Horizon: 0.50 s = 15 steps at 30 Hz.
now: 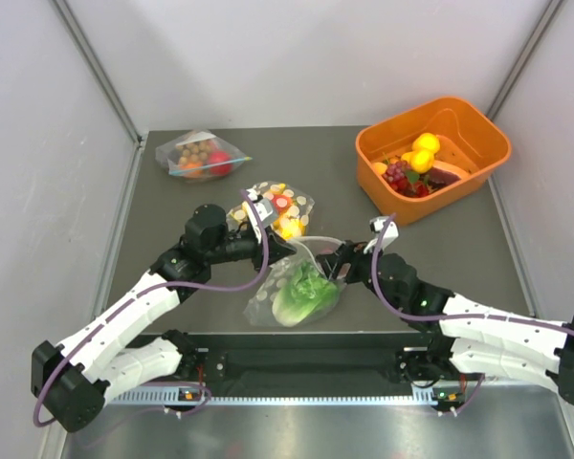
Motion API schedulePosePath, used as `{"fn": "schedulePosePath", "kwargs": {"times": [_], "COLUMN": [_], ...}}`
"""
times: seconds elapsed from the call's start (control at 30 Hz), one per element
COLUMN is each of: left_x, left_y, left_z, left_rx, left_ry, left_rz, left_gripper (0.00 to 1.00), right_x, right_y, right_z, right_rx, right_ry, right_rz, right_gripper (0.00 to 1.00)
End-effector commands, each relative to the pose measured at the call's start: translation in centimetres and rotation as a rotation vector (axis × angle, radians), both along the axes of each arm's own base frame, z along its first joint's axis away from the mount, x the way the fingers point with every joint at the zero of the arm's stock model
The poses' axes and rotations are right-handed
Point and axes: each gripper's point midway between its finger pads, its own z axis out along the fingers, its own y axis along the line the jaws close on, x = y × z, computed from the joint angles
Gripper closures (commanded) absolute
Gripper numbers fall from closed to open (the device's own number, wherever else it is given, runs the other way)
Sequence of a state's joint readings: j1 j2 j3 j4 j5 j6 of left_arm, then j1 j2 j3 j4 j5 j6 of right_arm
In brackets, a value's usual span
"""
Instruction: Open the zip-top bag and remove the fake food
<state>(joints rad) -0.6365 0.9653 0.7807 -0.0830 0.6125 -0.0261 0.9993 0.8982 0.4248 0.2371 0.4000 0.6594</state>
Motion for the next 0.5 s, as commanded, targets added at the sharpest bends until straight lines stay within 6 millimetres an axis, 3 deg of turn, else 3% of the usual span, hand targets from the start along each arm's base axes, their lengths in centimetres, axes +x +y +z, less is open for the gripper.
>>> {"fn": "schedulePosePath", "kwargs": {"times": [0.0,0.3,0.4,0.47], "left_x": [0.1,0.0,0.1,0.0], "left_y": [-0.4,-0.4,-0.3,-0.4], "left_z": [1.4,1.2,1.3,1.3], "left_rx": [-0.025,-0.011,-0.011,-0.012], "left_ry": [-0.054,-0.073,-0.078,-0.080], "left_rz": [-0.015,-0.019,-0.015,-0.020], "left_gripper": [1.00,1.00,1.00,1.00], "right_x": [0.5,1.0,1.1,1.4], "right_y": [0.1,0.3,0.5,0.6], "right_z": [0.6,-2.0,-2.2,-2.4], "right_rx": [0.008,-0.095,-0.095,-0.096], "right_ry": [0.004,0.085,0.087,0.091], "right_rz": [-0.025,-0.052,-0.051,-0.053], "right_gripper": [0.18,0.16,0.18,0.27]}}
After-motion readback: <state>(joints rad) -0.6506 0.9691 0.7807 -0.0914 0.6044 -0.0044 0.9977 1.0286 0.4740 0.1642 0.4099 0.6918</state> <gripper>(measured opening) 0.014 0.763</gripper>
